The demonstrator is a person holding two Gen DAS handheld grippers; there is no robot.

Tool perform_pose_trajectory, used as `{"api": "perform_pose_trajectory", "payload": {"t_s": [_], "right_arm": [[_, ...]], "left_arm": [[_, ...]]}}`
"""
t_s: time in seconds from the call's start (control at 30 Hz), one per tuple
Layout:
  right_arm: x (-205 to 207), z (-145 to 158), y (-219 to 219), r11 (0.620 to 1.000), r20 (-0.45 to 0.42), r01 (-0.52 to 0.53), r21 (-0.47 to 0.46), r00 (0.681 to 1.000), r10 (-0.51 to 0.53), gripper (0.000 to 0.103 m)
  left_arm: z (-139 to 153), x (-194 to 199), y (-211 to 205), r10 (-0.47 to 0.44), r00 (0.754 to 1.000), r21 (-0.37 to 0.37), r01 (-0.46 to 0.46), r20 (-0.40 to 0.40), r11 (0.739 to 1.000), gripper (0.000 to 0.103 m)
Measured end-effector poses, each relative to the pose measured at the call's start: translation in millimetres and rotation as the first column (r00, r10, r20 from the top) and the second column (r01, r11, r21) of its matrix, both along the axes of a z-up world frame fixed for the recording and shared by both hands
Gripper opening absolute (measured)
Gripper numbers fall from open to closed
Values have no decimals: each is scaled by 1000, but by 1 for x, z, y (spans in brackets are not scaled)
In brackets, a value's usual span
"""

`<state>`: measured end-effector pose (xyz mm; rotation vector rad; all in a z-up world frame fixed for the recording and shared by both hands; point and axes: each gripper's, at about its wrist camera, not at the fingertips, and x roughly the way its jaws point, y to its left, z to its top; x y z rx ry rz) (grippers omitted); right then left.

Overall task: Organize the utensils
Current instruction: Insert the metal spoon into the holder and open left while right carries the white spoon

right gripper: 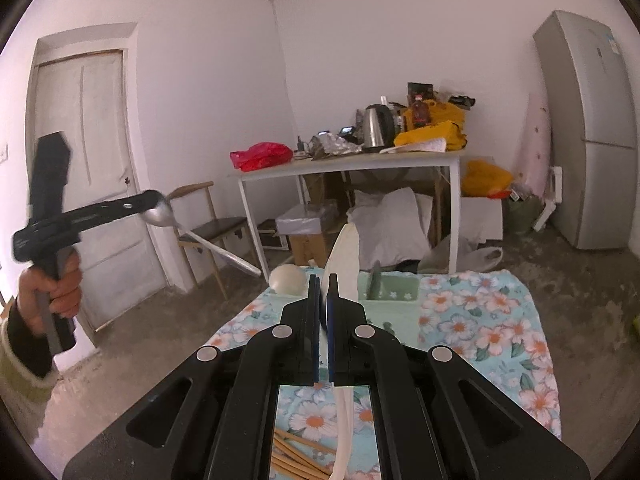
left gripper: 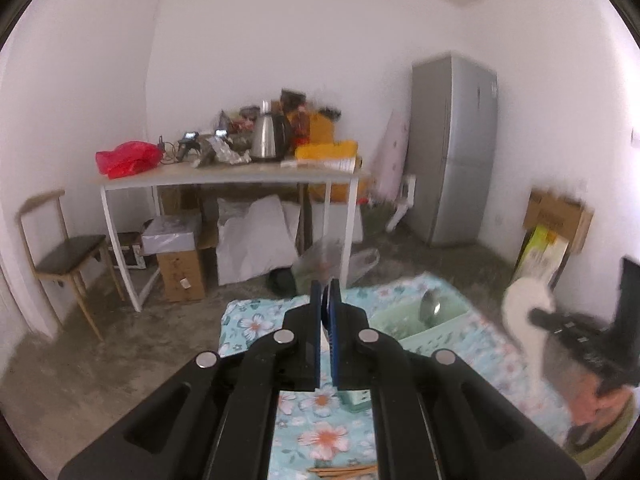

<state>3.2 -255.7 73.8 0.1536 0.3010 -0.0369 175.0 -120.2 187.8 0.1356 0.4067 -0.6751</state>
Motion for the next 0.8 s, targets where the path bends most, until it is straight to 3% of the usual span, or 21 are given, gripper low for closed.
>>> {"api": "perform_pose_trajectory", "payload": {"t_s": [0.17, 0.33, 0.43, 0.57, 0.8], "right_arm": [[-6, -6, -9, 1000, -5, 4, 10, 1000, -4, 1], [-10, -6, -13, 1000, -2, 6, 16, 1000, -6, 1], [-10, -5, -14, 1000, -2, 7, 14, 1000, -6, 1], [-9, -5, -15, 1000, -7, 5, 16, 1000, -5, 1], [-7, 2, -18, 999, 8, -2, 39, 1000, 2, 1]], "left_arm": [[-11, 18, -39, -16, 1000, 137, 17, -6, 990, 3], [-26, 33, -66, -39, 997, 177, 51, -71, 983, 3], [-37, 49, -73, -52, 989, 151, 73, -141, 986, 6], [-48, 64, -72, -92, 963, 48, 107, -253, 993, 16], [-60, 71, -62, -111, 937, -30, 107, -330, 994, 19]]}}
